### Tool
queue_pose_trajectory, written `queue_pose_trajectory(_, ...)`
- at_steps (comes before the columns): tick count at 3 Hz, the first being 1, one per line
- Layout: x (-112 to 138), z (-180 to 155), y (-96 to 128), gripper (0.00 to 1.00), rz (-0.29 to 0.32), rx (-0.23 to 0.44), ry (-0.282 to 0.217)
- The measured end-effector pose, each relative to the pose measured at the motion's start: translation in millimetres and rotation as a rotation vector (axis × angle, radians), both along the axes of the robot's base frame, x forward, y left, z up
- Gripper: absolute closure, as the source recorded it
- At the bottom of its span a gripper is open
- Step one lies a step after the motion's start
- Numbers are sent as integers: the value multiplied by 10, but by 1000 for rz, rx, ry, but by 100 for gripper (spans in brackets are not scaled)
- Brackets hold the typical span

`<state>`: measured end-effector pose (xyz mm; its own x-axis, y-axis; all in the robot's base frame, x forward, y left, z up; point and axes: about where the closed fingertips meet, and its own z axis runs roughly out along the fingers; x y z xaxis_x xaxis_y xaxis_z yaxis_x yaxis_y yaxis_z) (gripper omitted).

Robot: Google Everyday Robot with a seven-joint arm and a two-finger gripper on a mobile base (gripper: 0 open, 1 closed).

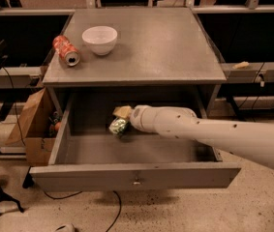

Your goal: Place green can into top drawer

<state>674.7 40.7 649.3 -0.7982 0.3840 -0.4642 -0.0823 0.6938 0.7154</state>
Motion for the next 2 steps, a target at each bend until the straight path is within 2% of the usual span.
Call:
queue_pose_trajectory(1, -122, 396, 55, 0, 47, 91, -49)
queue_pose_trajectory(2, -122, 396, 55, 0, 47, 91, -49)
